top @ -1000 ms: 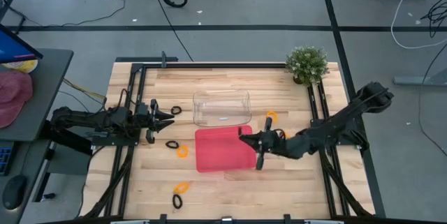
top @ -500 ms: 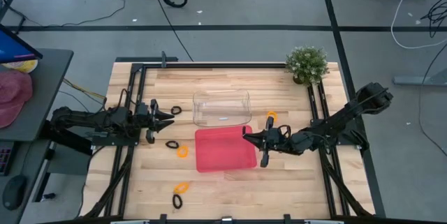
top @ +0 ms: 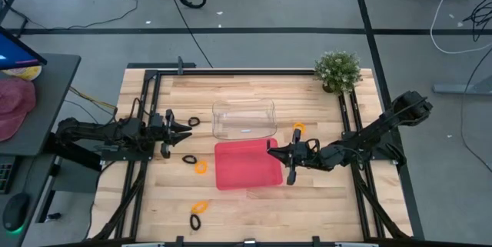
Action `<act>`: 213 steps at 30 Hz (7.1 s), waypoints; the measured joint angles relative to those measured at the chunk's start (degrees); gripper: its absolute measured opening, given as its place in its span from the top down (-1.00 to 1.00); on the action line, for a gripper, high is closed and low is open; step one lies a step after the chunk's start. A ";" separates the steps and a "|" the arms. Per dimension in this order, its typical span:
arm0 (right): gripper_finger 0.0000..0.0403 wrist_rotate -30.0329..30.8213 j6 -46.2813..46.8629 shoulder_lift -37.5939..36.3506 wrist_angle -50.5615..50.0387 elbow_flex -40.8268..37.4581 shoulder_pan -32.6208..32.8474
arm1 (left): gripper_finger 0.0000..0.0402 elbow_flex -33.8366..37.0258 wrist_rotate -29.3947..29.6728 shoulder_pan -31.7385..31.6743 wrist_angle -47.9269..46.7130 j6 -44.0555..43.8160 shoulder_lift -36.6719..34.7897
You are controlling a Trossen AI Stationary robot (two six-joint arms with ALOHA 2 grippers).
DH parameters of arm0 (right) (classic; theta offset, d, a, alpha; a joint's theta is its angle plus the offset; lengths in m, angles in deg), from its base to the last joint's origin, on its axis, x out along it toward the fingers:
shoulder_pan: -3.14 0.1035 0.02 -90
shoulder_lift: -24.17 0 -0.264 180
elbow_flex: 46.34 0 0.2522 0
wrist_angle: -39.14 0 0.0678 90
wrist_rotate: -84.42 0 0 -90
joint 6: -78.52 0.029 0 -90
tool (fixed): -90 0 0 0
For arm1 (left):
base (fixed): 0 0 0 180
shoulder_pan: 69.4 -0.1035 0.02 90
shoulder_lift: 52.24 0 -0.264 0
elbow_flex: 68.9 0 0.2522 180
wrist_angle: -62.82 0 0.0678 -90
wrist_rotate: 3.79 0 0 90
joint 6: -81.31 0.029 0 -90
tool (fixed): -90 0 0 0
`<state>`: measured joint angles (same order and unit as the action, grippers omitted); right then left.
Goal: Sort spring keychains
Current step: Put the black spring keychain into the red bin, then put the yellow spring keychain into the transparent bin
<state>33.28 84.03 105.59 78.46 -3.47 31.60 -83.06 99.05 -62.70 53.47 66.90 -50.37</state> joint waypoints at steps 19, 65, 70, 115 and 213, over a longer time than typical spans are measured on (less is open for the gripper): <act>-0.05 -1.44 2.40 -0.04 -1.65 0.00 -0.39 | 0.48 0.00 0.00 0.00 0.01 0.00 0.00; -0.15 -9.69 0.58 0.85 -3.65 0.01 -4.36 | 0.48 -0.02 0.00 0.02 0.02 0.00 -0.01; -0.15 -16.09 4.69 0.87 -5.01 0.02 -4.66 | 0.48 -0.01 0.00 0.00 0.01 0.00 -0.02; -0.15 -12.47 47.38 -1.25 -89.60 21.88 -3.67 | 0.48 0.00 -0.02 0.02 -0.04 0.00 0.00; 0.96 -19.40 -3.72 -17.26 -6.15 -2.19 -25.53 | 0.48 -0.02 0.00 0.02 0.00 0.00 -0.02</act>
<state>13.88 80.31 88.34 72.31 -5.67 6.07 -83.08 99.05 -62.68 53.47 66.90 -50.39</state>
